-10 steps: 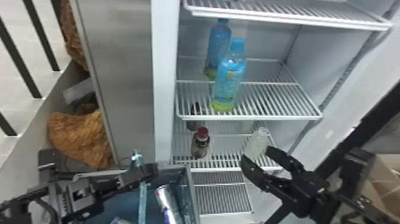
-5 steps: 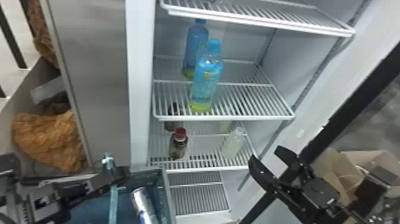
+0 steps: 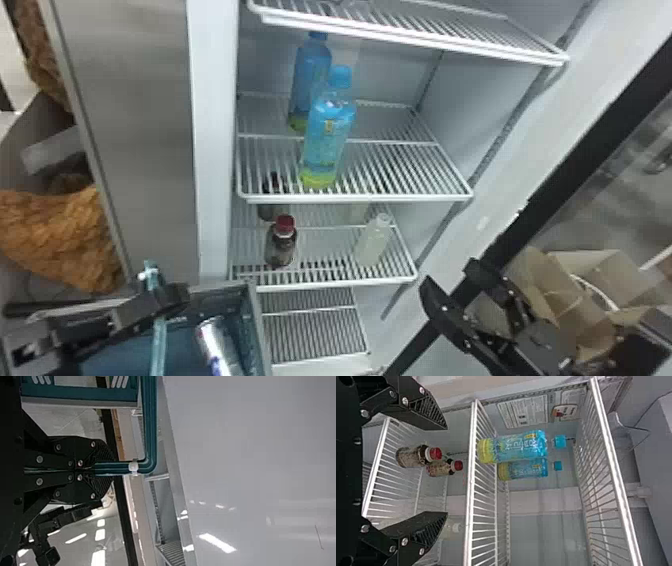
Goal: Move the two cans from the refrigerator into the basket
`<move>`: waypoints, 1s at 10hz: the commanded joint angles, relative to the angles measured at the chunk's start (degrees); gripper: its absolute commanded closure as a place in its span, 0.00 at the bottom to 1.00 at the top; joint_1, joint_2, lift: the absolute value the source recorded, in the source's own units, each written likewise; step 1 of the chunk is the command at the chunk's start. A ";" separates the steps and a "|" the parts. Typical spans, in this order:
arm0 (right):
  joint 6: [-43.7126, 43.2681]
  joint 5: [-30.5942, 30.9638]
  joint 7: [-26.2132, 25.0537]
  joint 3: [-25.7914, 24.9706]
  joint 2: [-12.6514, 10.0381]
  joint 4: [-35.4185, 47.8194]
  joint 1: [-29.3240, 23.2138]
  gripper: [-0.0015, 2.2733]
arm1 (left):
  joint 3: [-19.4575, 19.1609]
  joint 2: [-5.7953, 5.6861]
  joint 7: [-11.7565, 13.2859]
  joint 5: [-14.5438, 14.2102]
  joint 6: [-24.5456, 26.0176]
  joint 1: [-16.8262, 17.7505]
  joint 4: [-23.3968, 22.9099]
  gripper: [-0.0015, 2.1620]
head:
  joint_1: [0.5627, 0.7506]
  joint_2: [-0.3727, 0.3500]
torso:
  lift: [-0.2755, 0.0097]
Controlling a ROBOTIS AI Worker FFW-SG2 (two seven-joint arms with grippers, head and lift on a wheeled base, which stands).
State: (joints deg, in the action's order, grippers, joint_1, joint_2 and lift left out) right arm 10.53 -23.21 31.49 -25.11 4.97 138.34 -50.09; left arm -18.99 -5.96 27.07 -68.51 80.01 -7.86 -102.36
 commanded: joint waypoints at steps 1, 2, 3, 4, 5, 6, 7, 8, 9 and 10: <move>-1.11 -0.33 0.50 -0.72 -0.40 0.10 -1.52 0.13 | -0.55 -0.01 0.00 -0.05 0.00 -0.43 -0.36 0.55 | 0.70 0.09 | 0.84; -2.24 -0.55 0.76 -1.06 -0.40 0.24 -2.08 0.13 | -0.55 -0.01 0.00 -0.05 0.00 -0.43 -0.50 0.55 | 0.70 0.09 | 0.84; -2.94 -0.78 0.76 -1.29 -0.48 0.38 -2.64 0.13 | -0.77 -0.01 0.00 -0.05 0.00 -0.71 -0.64 0.55 | 0.70 0.08 | 0.84; -3.93 -0.67 0.76 -1.63 -0.92 0.66 -3.06 0.13 | -0.89 0.07 0.00 -0.05 0.00 -0.99 -0.92 0.55 | 0.70 0.08 | 0.84; -4.35 -0.44 0.76 -2.54 -1.80 0.80 -3.20 0.13 | -1.00 0.07 0.00 -0.05 0.14 -1.27 -1.06 0.55 | 0.70 0.07 | 0.84; -5.19 -0.33 0.85 -3.11 -2.42 0.94 -3.63 0.14 | -1.12 0.07 0.00 -0.05 0.14 -1.41 -1.21 0.55 | 0.70 0.06 | 0.84; -6.04 -0.33 0.76 -3.23 -2.86 1.23 -4.33 0.14 | -1.12 0.07 0.00 -0.05 0.14 -1.41 -1.35 0.55 | 0.70 0.05 | 0.84; -6.74 -0.33 0.76 -3.46 -3.30 1.23 -4.89 0.14 | -1.23 0.07 0.00 -0.05 0.14 -1.55 -1.49 0.55 | 0.70 0.04 | 0.84; -7.30 -0.10 0.76 -3.69 -3.91 1.23 -5.17 0.14 | -1.35 0.07 0.00 -0.05 0.28 -1.55 -1.63 0.55 | 0.70 0.04 | 0.84; -7.30 -0.10 0.76 -3.80 -4.18 1.09 -5.31 0.14 | -1.35 0.07 0.00 -0.05 0.28 -1.55 -1.63 0.55 | 0.70 0.03 | 0.84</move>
State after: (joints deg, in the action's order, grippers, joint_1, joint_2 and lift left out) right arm 3.31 -23.35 32.26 -28.85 1.02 139.55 -55.33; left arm -20.32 -5.89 27.07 -68.55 80.27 -9.42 -103.96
